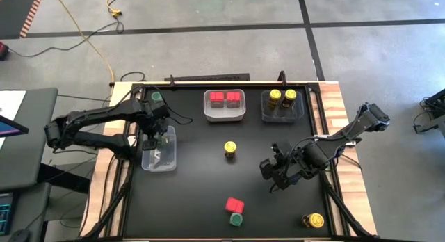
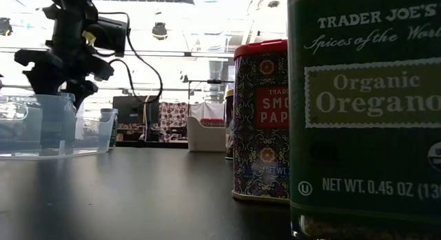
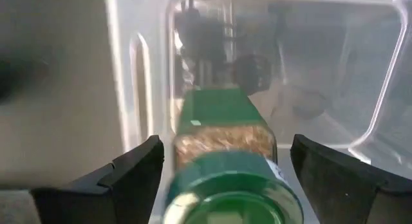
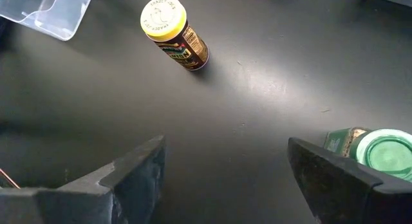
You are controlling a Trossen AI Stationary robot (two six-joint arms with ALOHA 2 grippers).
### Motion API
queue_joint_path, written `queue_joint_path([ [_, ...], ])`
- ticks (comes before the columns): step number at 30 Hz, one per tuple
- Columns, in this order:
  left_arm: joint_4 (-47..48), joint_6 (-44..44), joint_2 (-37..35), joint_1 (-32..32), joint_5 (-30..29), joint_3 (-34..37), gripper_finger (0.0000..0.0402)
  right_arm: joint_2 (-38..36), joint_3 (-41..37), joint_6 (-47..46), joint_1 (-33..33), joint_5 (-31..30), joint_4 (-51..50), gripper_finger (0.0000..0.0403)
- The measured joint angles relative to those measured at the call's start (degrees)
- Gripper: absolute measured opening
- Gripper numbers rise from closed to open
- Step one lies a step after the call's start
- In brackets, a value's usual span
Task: Sort spices by type
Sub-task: Put the bottom left green seasoning bottle into the transparent bin, then put the top green seasoning bottle into the transparent bin
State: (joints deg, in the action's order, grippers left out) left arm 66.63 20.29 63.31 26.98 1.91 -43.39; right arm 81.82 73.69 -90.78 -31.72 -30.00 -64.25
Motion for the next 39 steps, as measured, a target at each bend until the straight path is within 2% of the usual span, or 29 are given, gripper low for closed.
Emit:
queue_joint_path([
  [7, 2.1, 0.0, 0.0, 0.0, -2.4, -4.5, 0.0323, 0.0, 0.0, -0.2, 0.0, 0.0, 0.0, 0.035],
  [22, 9.4, -0.1, 0.0, 0.0, -2.6, -14.9, 0.0322, 0.0, 0.0, -0.2, 0.0, 0.0, 0.1, 0.035],
  [28, 6.9, -7.2, 0.0, 0.0, -2.6, -18.5, 0.0322, 0.0, 0.0, -0.2, 0.0, 0.0, 0.1, 0.035],
  [36, 2.7, -13.2, 0.3, 0.0, -2.5, -18.5, 0.0322, 0.0, 0.0, 0.9, 0.0, 0.0, 0.0, 0.035],
  [39, -0.5, -18.5, 0.4, 0.0, -2.5, -18.5, 0.0322, 0.0, 0.0, 3.8, 0.4, 0.0, 0.0, 0.035],
])
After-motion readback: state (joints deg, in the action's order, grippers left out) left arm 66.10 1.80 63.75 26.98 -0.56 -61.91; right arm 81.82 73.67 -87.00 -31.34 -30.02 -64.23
